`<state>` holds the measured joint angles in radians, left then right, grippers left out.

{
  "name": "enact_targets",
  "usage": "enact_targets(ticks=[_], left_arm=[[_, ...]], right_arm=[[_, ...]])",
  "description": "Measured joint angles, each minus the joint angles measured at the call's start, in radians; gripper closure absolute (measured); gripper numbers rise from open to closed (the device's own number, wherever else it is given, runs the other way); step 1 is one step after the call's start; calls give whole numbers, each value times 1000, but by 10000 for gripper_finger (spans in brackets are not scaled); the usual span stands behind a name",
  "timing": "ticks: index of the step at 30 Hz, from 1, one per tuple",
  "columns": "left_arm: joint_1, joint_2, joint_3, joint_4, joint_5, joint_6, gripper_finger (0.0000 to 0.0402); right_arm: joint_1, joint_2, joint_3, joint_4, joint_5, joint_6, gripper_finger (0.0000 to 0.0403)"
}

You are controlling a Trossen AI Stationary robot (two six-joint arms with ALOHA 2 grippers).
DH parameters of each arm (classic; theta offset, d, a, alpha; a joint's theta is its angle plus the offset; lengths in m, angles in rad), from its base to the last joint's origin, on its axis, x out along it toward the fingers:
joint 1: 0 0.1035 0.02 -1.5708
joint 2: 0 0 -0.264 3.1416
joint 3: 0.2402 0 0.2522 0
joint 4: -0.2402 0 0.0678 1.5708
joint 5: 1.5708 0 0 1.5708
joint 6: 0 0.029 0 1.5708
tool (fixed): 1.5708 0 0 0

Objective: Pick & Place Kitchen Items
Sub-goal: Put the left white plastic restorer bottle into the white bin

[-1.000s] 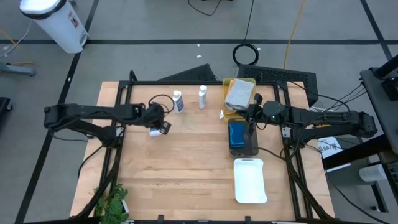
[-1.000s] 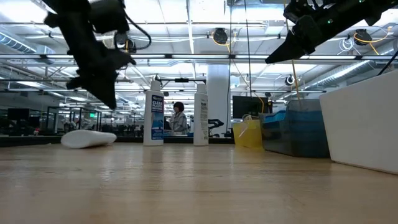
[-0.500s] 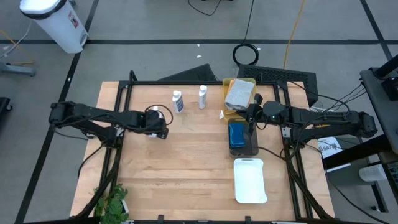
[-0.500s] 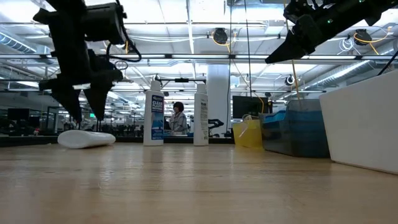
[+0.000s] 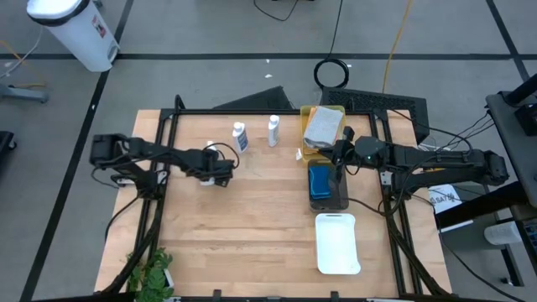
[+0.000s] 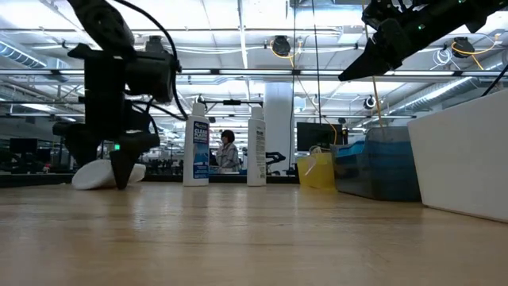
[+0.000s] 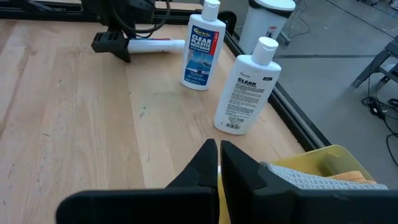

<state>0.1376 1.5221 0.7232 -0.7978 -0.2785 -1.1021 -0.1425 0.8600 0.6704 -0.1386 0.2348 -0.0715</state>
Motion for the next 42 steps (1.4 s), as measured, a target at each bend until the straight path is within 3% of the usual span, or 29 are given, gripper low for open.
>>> enact_targets(ticks=[9, 20, 27, 30, 34, 42], left_arm=[[24, 52, 5, 10, 17, 97, 108], [-14, -92, -5, -39, 17, 131, 303], [-86, -262, -3, -5, 9, 106, 305], [-140, -334, -3, 124, -50, 158, 305], [-213, -366, -3, 402, -91, 357, 301], [-327, -195, 0, 1069, -73, 922, 289]], right_arm=[[0, 0, 0, 0, 0, 0, 402], [0, 0, 0, 0, 0, 0, 401], [0, 0, 0, 0, 0, 0, 401], [0, 0, 0, 0, 0, 0, 401], [0, 0, 0, 3, 0, 0, 402], [0, 0, 0, 47, -5, 0, 402]])
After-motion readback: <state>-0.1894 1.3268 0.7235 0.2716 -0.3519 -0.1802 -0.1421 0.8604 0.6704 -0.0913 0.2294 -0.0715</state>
